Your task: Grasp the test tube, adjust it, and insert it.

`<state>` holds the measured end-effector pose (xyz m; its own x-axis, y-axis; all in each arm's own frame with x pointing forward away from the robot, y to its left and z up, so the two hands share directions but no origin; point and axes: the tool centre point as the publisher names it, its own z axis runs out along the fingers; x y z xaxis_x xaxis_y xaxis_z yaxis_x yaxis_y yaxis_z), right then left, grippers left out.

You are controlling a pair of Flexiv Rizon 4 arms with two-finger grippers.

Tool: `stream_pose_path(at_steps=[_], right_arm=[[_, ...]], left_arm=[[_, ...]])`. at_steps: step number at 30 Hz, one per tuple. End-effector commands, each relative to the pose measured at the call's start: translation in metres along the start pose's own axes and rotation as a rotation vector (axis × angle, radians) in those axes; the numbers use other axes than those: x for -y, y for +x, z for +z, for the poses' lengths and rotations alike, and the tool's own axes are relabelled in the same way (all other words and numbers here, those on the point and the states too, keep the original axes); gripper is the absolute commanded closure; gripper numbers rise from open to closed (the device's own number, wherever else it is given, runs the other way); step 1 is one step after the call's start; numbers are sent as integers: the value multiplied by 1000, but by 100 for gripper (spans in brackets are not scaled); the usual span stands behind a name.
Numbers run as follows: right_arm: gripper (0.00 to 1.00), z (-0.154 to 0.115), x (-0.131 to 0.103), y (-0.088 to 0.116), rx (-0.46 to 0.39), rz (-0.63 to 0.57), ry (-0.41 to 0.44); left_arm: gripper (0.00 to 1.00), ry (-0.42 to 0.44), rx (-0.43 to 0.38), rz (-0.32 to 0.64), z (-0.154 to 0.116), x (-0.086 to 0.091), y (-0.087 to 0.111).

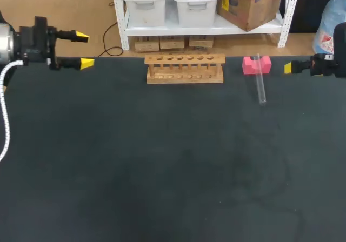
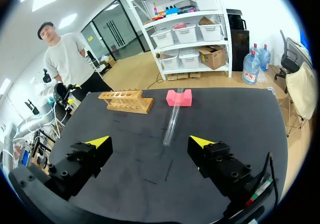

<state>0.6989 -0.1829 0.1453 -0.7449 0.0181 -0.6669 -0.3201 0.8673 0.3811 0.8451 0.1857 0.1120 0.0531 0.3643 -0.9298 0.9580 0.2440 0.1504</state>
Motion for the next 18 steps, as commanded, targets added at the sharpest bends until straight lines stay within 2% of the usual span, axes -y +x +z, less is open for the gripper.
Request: stream_pose_path(at_steps=[1,8,18], right_arm=[[0,-1,-1,0,-1,0,8],[0,-1,-1,0,-1,0,8],[0,-1,-1,0,-1,0,8]], left_arm=[[0,90,7,-1,25,-13,4],[0,106,24,-6,38,-15,0],[0,107,14,-8,39,-14,-2]])
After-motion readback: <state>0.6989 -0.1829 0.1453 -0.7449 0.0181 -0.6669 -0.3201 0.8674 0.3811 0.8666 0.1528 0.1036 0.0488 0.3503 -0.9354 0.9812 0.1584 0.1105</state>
